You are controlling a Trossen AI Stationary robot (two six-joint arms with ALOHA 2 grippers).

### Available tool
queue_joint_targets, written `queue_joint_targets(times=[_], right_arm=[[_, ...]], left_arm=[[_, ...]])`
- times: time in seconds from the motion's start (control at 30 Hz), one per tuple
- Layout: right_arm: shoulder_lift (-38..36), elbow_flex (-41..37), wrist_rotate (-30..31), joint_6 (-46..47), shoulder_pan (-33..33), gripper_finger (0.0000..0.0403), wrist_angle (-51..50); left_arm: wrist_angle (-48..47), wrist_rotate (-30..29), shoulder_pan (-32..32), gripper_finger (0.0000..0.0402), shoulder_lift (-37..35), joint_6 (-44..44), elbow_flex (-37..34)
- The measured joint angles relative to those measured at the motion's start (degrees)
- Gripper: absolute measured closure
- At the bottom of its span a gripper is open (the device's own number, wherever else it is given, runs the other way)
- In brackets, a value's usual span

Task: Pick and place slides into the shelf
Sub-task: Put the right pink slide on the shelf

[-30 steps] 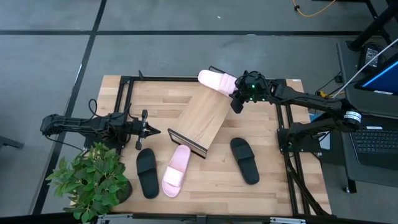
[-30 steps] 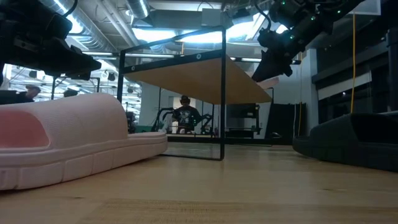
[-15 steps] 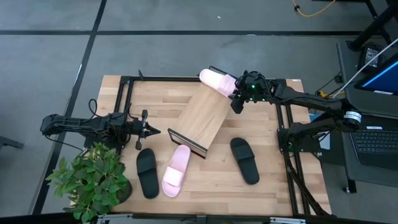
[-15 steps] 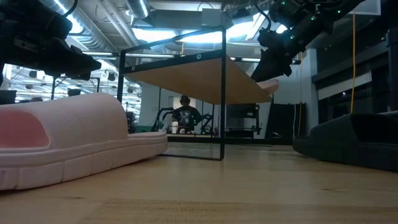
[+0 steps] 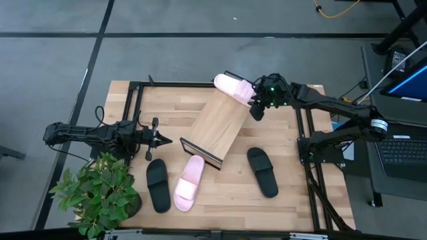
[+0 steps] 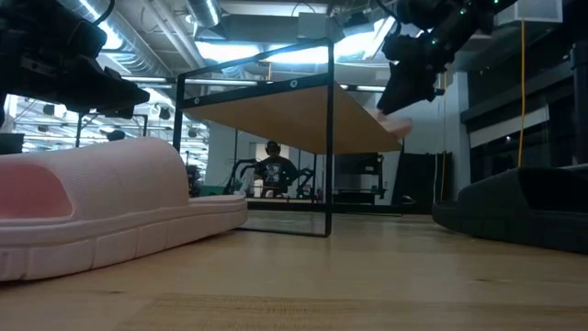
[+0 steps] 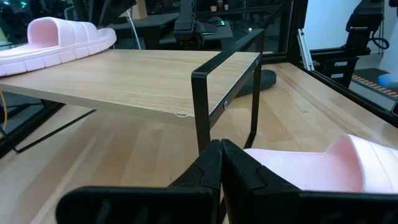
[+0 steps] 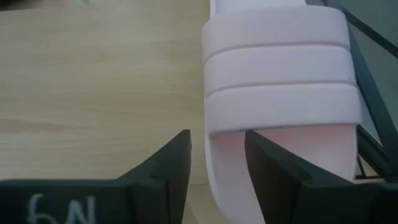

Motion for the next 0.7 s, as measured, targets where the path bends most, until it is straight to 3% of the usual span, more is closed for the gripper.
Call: queue_joint_targets(times=[0.17,0.4,0.53,0.7], right_arm=[[-0.02,1.00,-0.53,-0.03,0.00,0.0251,-1.83],[-0.04,2.40,-6.55,-0.09,0.04,0.0271,-3.02],[-0.09,1.82,-8.97,-2.96,0.28,0.0310,-2.84],[-0.07,-0.10,-9.11,-6.65,0.55,0.0387,-2.13]], left_arm=[[0.00,-0.02,0.00,0.0401,0.01,0.01,0.00],[0.00,-0.02,0.00,0.0401,0.02,0.02,0.00],[0.00,-0.02,0.00,0.0401,0.02,0.09,0.00],[0.00,0.00,0.00,0.0401,0.02,0.09,0.00]])
